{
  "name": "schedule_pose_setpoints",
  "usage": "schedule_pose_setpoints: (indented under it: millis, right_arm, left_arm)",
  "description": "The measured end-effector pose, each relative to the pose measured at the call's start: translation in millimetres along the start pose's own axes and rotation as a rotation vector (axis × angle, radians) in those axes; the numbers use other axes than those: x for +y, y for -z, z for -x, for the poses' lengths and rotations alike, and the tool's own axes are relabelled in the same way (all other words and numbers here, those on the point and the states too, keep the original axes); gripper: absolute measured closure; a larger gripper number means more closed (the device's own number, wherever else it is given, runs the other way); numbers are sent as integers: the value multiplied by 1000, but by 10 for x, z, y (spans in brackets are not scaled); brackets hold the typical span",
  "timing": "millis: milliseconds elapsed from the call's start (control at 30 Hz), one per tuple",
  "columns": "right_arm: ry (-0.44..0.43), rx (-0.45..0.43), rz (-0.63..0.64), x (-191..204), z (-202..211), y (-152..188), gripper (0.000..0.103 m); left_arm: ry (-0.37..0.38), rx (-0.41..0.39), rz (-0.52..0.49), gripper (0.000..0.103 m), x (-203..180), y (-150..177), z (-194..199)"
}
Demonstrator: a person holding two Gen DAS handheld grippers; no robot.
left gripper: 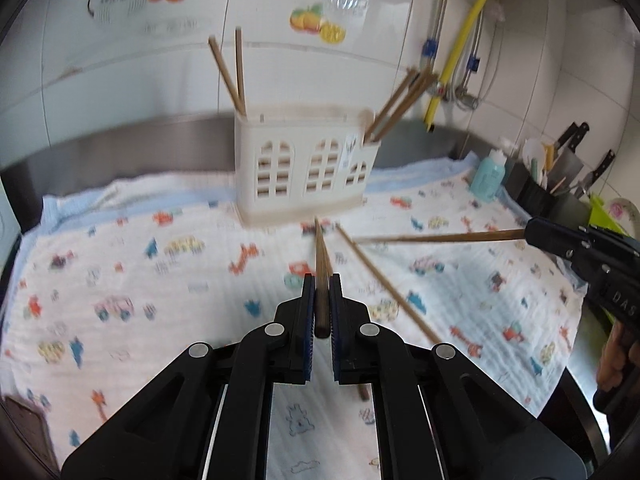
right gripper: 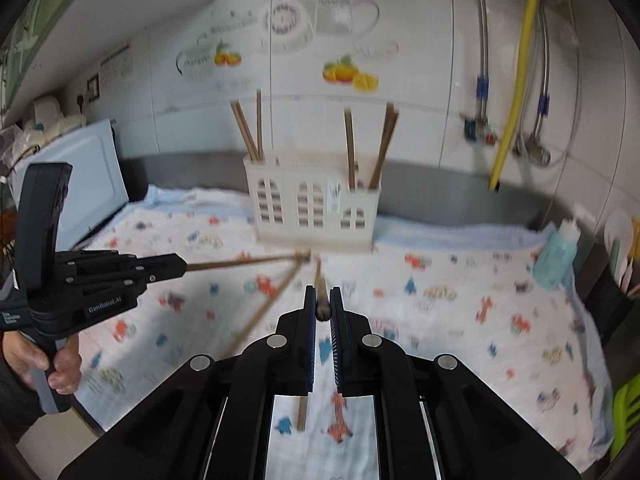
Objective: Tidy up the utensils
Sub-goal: 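Lift the left tool's chopstick into the white holder while the right tool inserts its chopstick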
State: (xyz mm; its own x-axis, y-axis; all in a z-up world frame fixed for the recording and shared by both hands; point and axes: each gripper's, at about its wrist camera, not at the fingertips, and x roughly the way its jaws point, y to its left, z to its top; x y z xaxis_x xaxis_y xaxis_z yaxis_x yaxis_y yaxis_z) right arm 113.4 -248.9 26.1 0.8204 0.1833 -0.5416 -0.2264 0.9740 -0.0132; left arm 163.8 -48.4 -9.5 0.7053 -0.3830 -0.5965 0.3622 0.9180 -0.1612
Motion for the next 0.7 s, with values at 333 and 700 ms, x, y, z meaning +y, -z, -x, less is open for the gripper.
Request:
schedule_pose_setpoints:
  millis: [333, 700]
  right_arm:
    - [-59, -59, 19, -21, 244, -650, 96]
    - [-129, -101, 59, 0, 321, -1376, 96]
  left_arm:
    - [-5, -78, -28, 97, 41, -519, 224]
    - [-28, -97, -61, 97, 101, -891, 190]
